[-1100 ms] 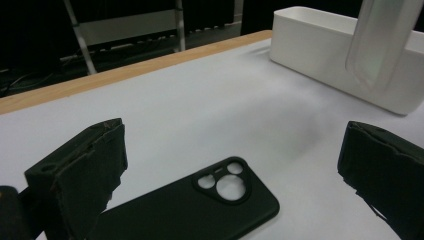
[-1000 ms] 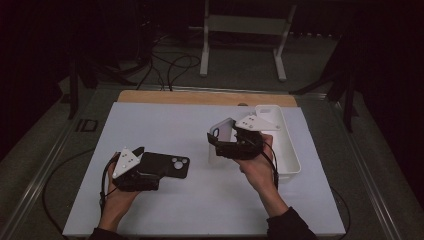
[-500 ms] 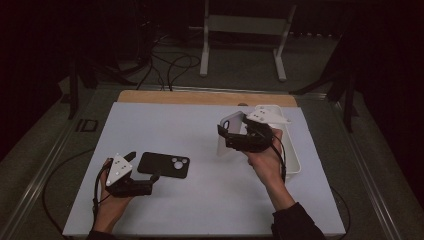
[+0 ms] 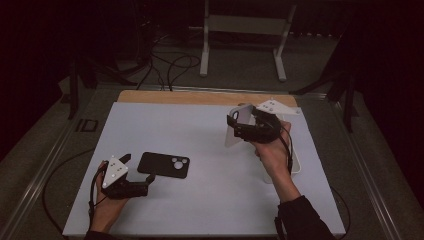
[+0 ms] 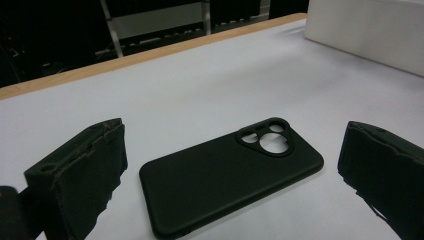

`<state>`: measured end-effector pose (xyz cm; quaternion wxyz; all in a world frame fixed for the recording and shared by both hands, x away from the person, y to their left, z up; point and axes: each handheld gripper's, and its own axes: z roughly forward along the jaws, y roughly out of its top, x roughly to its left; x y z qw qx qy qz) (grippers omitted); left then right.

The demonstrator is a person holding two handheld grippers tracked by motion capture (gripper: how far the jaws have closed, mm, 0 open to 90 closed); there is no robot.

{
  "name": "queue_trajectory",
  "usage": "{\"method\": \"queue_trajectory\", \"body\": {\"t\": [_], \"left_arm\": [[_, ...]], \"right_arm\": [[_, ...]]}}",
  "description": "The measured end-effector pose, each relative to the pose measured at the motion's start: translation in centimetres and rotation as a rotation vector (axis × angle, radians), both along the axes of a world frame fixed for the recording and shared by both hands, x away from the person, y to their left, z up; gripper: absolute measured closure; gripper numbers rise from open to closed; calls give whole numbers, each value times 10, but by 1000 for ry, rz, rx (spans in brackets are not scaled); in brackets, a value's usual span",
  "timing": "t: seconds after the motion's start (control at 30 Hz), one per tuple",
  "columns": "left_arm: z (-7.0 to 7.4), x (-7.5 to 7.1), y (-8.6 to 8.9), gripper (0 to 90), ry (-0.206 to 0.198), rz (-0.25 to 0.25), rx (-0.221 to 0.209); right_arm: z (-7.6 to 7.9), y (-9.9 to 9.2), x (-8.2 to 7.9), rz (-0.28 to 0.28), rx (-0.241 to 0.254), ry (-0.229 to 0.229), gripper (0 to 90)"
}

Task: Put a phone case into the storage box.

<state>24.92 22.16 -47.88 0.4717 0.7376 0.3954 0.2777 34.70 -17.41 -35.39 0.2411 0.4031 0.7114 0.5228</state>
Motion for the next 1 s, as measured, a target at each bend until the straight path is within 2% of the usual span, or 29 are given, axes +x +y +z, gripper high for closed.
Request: {"method": "queue_trajectory", "body": {"t": [0.07, 0.17, 0.27, 0.43, 0.7, 1.0], "left_arm": [[0, 0, 0, 2, -1, 2, 1], [0, -1, 2, 2, 1, 10, 0], [1, -1, 4, 2, 5, 15, -7], [1, -3, 6, 2, 2, 25, -21], [0, -3, 5, 2, 7, 26, -15], [0, -3, 5, 2, 8, 24, -17]], "right_arm": [[1, -2, 2, -4, 4, -1, 167], [4, -11, 11, -30, 34, 16, 167], [6, -14, 15, -44, 38, 19, 167], [9, -21, 24, -70, 13, 12, 167], [12, -27, 35, -106, -12, 10, 167], [13, -32, 49, -135, -18, 12, 167]]}}
